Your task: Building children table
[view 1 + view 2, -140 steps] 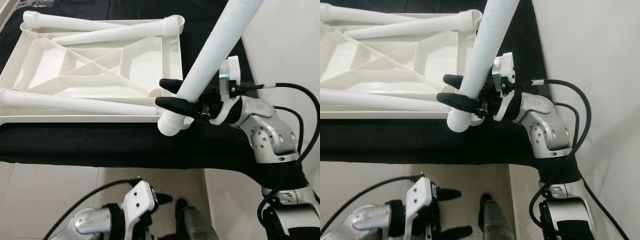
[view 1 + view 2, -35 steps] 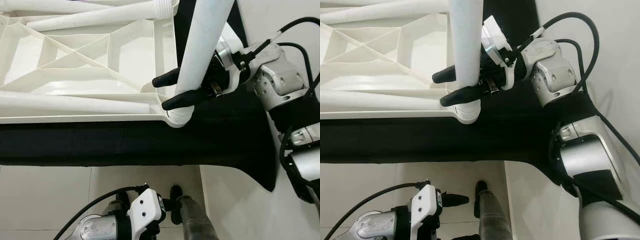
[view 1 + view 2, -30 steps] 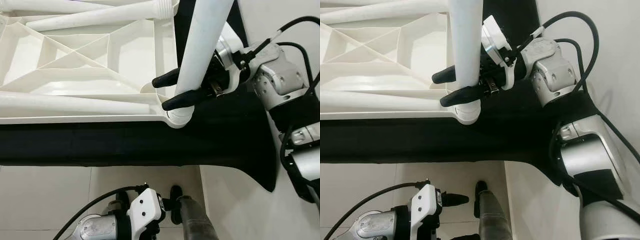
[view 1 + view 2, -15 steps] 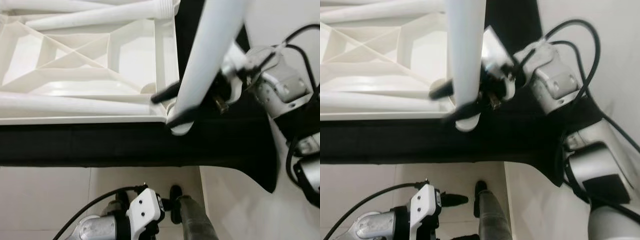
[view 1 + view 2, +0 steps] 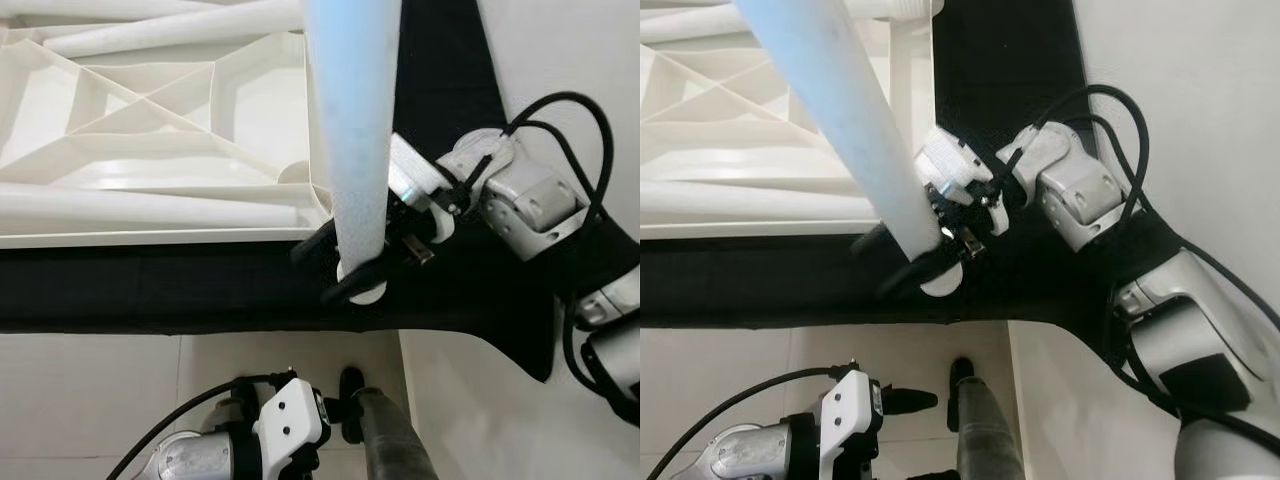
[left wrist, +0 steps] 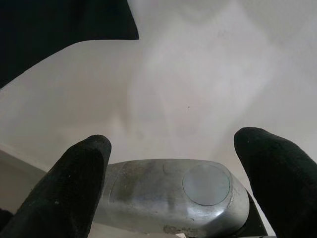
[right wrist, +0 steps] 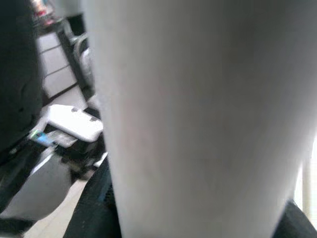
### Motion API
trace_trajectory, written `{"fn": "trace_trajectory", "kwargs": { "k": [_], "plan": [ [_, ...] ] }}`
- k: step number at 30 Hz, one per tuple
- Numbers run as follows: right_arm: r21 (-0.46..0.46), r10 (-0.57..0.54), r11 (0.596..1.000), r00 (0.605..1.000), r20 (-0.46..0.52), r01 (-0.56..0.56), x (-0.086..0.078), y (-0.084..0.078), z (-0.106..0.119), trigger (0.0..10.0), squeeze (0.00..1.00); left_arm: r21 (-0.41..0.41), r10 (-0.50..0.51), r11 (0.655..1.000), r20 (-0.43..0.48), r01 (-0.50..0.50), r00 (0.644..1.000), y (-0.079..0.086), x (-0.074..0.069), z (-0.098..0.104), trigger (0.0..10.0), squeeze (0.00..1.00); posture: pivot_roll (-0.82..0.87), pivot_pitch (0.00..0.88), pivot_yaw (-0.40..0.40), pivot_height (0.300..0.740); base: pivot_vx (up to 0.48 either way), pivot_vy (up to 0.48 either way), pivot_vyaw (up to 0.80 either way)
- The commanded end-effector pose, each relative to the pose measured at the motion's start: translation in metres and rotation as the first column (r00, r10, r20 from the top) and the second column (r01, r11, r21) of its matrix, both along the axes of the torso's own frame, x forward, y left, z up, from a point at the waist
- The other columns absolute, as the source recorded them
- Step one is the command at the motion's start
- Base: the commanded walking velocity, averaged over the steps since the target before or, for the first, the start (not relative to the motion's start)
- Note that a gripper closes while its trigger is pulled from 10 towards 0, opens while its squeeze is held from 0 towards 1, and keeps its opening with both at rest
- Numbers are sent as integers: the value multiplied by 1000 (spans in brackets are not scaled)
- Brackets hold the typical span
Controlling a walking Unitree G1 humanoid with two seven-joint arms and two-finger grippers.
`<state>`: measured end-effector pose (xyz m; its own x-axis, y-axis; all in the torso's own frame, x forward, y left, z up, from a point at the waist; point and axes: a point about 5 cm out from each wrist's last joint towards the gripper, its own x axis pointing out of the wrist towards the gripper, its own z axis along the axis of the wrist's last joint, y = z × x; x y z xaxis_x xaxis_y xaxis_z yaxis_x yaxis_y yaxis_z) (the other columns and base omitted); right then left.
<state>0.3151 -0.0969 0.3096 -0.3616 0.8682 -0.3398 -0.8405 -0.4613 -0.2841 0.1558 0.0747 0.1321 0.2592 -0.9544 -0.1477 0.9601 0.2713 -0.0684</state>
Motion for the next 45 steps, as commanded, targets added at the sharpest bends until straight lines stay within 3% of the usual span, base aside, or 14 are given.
{"fn": "trace_trajectory", "kwargs": {
  "k": [1,11,20,30,45],
  "plan": [
    [46,-4,999,1000,12,4,0,-5,12,10000,0,-2,-10,1000,-34,10,999,-2,-7,-5,10000,0,48,476,-43,740,0,0,0],
    [205,37,979,994,-99,-16,-7,-19,39,10000,0,-3,-8,1000,-35,8,999,-1,-6,-5,10000,0,43,479,-41,740,0,0,0],
    [275,10,961,998,-63,8,0,-20,46,10000,0,-2,-10,1000,-36,10,999,-1,-5,-5,10000,0,45,479,-38,740,0,0,0],
    [248,-83,966,996,39,71,12,-14,37,10000,0,-1,-12,1000,-33,12,999,-1,-4,-5,10000,0,43,479,-37,740,0,0,0],
    [225,-189,958,981,39,176,27,-15,29,10000,0,-4,-12,1000,-34,12,999,-1,-5,-5,10000,0,41,483,-41,740,0,0,0]
  ]
}}
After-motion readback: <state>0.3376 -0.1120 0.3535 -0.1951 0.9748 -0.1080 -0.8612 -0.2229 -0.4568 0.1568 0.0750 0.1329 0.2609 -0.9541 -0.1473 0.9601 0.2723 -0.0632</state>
